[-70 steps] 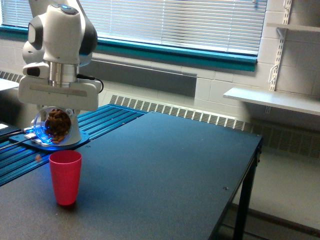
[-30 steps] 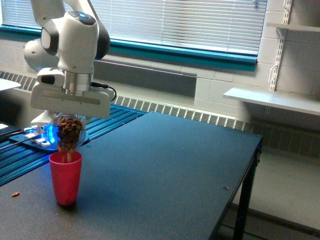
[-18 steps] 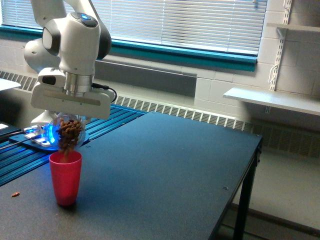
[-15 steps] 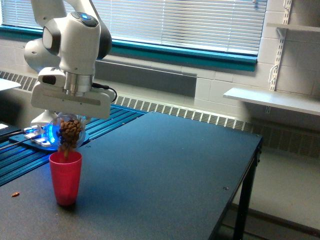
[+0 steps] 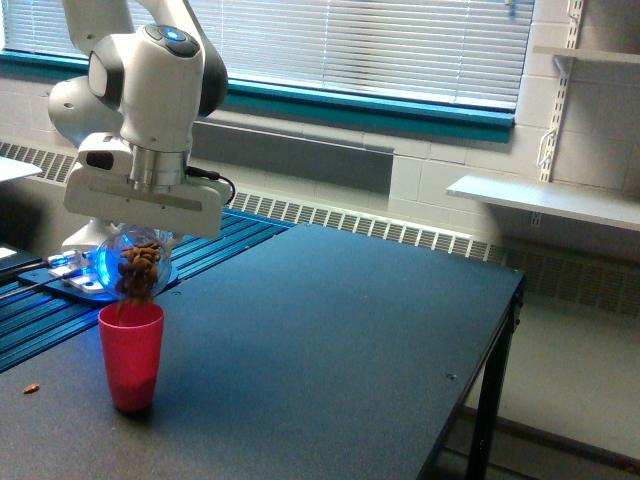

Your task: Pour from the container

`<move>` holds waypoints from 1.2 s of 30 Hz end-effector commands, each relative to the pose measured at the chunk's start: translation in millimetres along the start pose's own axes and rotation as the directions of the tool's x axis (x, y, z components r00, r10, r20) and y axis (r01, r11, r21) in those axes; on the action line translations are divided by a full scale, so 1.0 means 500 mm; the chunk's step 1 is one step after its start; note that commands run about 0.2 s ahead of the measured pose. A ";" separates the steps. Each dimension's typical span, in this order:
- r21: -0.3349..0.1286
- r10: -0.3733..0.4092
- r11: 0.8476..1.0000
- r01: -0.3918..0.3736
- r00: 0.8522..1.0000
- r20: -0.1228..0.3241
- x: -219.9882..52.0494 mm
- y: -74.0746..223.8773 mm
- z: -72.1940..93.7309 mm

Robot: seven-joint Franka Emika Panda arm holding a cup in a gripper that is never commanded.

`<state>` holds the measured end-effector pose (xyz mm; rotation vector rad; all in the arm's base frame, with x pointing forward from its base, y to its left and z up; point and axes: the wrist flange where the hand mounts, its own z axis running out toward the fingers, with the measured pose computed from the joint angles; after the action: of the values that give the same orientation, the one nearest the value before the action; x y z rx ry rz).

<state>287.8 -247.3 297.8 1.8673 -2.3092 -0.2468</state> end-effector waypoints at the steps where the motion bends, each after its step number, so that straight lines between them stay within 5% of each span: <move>1: -0.014 -0.024 1.000 0.024 1.000 0.003 -0.006 -0.009 -0.007; 36: -0.084 -0.036 0.996 0.040 0.998 0.056 -0.019 0.001 -0.013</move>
<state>291.1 -238.6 301.4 1.8732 -2.2750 -0.3791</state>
